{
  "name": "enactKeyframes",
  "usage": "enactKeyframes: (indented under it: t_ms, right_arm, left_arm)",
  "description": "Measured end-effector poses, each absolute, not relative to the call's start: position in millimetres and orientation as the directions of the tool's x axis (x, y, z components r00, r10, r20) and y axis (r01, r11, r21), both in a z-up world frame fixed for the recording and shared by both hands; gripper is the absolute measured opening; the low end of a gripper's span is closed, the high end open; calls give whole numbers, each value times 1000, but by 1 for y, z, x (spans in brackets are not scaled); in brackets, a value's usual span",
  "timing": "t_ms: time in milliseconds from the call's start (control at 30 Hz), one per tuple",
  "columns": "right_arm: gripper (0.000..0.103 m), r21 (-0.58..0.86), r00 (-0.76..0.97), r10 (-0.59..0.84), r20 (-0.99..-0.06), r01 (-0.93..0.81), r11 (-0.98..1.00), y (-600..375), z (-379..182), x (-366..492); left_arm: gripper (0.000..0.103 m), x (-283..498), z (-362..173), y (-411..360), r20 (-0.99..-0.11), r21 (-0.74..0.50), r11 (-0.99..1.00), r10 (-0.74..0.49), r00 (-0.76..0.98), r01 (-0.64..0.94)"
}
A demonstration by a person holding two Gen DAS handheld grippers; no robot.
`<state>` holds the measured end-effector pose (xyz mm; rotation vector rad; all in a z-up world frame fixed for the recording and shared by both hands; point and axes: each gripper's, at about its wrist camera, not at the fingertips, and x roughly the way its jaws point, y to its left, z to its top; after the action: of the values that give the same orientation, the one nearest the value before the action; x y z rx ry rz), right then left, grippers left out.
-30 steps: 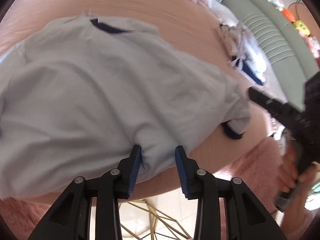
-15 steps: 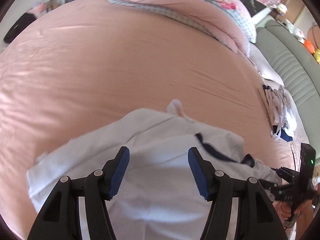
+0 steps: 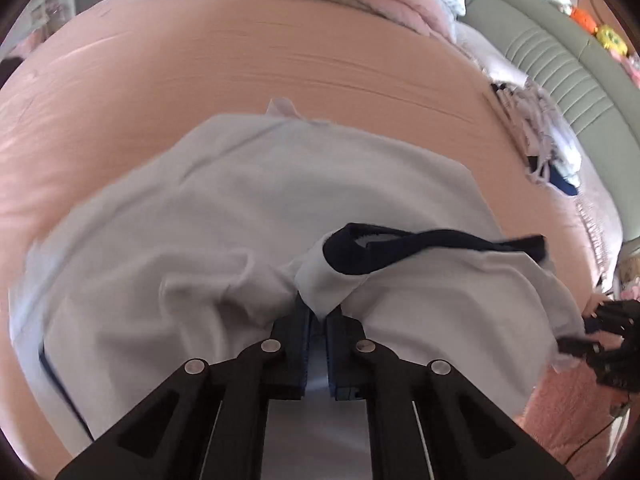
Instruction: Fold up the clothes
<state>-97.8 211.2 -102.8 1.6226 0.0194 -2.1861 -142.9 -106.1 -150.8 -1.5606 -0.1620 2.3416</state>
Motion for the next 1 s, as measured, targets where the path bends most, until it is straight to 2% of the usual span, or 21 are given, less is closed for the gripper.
enactKeyframes:
  t_ms: [133,167,200,267,333,433,500,633,733,767,867,933,1000]
  right_arm:
    - [24,221,-284,-313,-906,314,-923,223,-90,-101]
    - [29,215,-306,-309,-901,304,-928,226,-87,-106]
    - [45,215,-319,-307,-897,290,-932,228,-86,-114]
    - [70,230,-321,-305,-897,250,-940,232,-90,-134]
    - [72,263,-308,-329,-893,236,-935,218,-101,-151]
    - [72,301,-265,-381,-886,297,-906,194,-127,-175]
    - [69,352,-130,-423,-897,371,-860,173,-150,-183]
    - [27,296,-151,-396,-906,445,-845,158,-141,-163]
    - [12,243,-198,-345,-918,408,-880,163,-134,-145]
    - [11,220,-213,-325,-921,402,-889,165,-131,-138]
    - [11,198,-235,-318,-918,422,-885,168,-121,-112]
    - [10,202,-244,-329,-912,431,-879,172,-116,-97]
    - [10,203,-255,-335,-907,433,-879,178,-108,-89]
  left_arm:
    - [5,-98,-127,-123,-823,-361,-919,394,-409,-158]
    - [5,-91,-120,-127,-802,-391,-908,415,-430,-147]
    - [5,-87,-113,-126,-778,-423,-896,436,-452,-135]
    - [5,-78,-100,-129,-729,-479,-870,469,-499,-119]
    - [5,-73,-90,-125,-703,-495,-861,475,-529,-115]
    - [5,-75,-85,-122,-720,-453,-880,456,-523,-143]
    - [5,-77,-88,-117,-746,-409,-900,426,-512,-154]
    - [5,-85,-99,-107,-776,-327,-932,358,-520,-154]
    - [7,-100,-105,-98,-789,-295,-939,345,-509,-178]
    - [8,-106,-107,-94,-794,-279,-941,337,-505,-191]
    - [24,-121,-108,-78,-800,-225,-940,328,-503,-255]
    - [54,-131,-107,-67,-797,-185,-932,328,-507,-313]
    - [56,-142,-112,-61,-811,-153,-920,326,-486,-362]
